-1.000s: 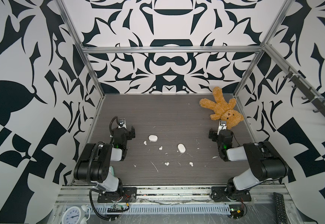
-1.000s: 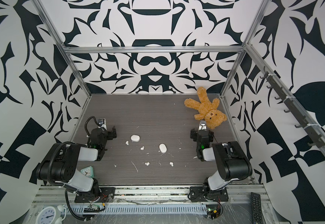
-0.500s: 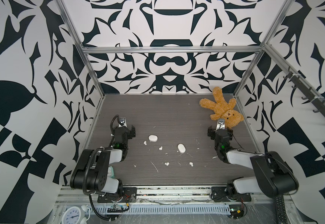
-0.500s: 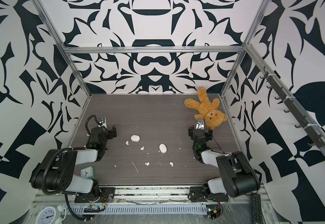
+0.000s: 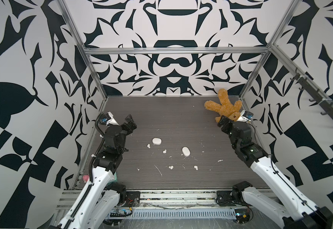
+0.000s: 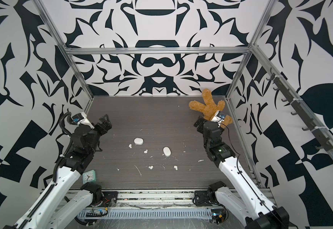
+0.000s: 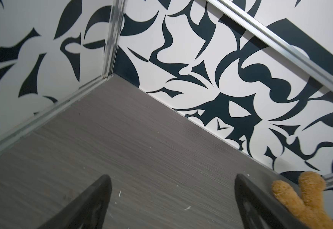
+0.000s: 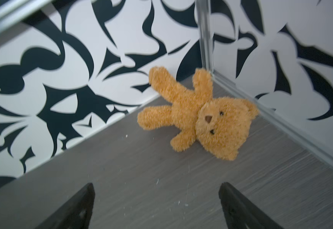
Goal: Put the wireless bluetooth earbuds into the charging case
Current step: 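Reach the right gripper over the nearer white charging case while the left arm rises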
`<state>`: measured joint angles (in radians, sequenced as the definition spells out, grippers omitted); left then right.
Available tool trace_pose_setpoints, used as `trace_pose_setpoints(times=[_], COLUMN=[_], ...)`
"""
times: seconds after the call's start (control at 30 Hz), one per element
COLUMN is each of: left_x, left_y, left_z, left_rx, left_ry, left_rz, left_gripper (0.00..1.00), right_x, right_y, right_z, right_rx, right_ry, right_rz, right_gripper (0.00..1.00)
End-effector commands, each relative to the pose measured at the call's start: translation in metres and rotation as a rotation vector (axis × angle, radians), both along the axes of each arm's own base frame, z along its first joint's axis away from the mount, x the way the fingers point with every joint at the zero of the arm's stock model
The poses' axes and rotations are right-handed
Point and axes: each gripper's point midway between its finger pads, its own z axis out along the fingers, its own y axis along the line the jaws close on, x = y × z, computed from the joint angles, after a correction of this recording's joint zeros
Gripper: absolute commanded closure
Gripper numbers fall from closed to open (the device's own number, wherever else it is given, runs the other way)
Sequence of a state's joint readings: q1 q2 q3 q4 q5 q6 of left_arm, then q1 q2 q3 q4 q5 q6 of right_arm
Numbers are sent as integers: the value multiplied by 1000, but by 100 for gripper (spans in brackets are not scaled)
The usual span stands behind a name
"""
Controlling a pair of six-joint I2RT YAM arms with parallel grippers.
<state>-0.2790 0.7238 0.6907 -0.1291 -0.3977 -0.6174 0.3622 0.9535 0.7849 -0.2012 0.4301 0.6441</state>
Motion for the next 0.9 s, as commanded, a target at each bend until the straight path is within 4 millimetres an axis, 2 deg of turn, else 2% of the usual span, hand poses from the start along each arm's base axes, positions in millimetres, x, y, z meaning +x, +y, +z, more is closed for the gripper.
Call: trace_pose_setpoints(times=[0.0,0.13,0.23,0.4,0.53,0.7,0.87], left_x=[-27,-45,-56,-69,-79,-92,-97], left_y=[-10,-6,0,14,22,28,40], left_z=[-25,-35,-47,-58,-48,-50,-41], left_rx=[-67,79,172,184,193,196,208], left_ry=[195,373,476,485,463,450,393], left_rz=[-73,-115,-130,-65,-42,-24,39], left_gripper=[1,1,1,1,1,1,1], right_x=[-13,-25,-36,-45,-49,-50,-47], right_y=[48,109,140,190,233,267,303], right_z=[-16,-24,-31,-46,-53,-69,-81], right_rx=[63,-11,-84,-41,-74,-92,-40], right_ry=[200,375,440,524,576,710,774], right_rz=[123,252,287,358,429,450,479], right_gripper=[0,0,0,0,0,0,0])
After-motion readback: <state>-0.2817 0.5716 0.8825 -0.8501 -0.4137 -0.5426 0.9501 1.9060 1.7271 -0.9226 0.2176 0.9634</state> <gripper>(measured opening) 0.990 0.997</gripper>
